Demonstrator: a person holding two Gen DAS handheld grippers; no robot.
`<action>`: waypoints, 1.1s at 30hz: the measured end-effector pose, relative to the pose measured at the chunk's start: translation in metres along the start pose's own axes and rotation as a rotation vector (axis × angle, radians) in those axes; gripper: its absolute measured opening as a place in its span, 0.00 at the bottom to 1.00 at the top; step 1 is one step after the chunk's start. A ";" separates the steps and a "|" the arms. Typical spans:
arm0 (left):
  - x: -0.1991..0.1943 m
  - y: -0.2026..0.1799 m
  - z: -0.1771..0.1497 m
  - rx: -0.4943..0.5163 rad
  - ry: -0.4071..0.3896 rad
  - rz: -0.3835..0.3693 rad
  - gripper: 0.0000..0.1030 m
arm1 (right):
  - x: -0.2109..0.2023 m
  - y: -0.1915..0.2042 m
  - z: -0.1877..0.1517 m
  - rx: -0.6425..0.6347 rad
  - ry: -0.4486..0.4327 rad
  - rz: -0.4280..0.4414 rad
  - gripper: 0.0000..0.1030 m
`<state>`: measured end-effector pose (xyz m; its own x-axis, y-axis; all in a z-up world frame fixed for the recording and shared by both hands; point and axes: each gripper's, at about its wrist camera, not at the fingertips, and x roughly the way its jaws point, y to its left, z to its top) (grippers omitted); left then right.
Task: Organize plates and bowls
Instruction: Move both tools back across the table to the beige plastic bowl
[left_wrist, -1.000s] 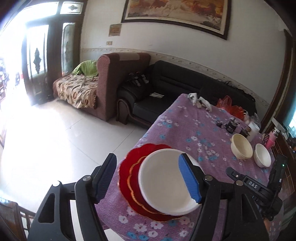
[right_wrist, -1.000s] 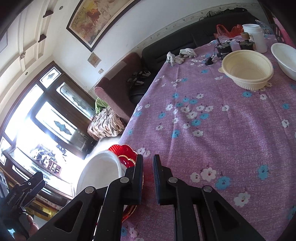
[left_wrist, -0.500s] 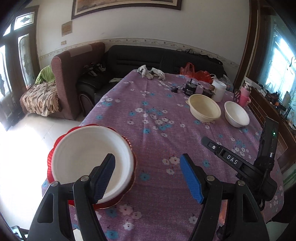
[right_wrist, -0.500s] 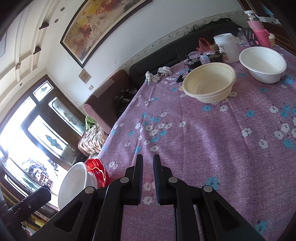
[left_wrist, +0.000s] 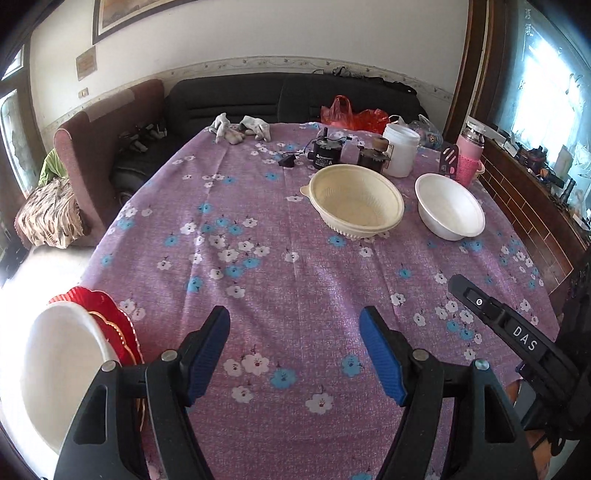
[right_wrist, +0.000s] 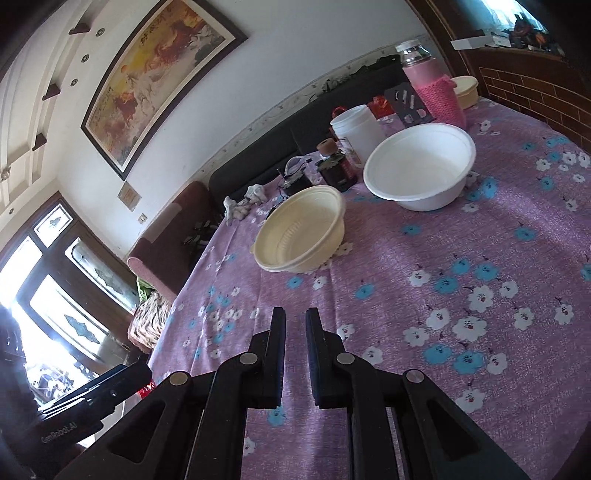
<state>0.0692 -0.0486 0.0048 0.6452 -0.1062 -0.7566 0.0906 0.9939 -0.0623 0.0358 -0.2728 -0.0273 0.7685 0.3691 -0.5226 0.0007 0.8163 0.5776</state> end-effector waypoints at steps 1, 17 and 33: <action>0.006 -0.002 0.002 -0.002 0.003 0.004 0.70 | 0.002 -0.004 0.002 0.008 0.009 0.000 0.12; 0.100 0.023 0.087 -0.206 0.046 0.083 0.70 | 0.048 -0.004 0.075 -0.002 0.069 -0.006 0.12; 0.140 0.032 0.101 -0.205 0.062 0.085 0.70 | 0.083 -0.011 0.096 0.035 0.066 -0.010 0.12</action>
<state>0.2390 -0.0350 -0.0375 0.5953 -0.0260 -0.8031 -0.1224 0.9849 -0.1226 0.1607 -0.2937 -0.0170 0.7244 0.3908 -0.5679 0.0309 0.8045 0.5931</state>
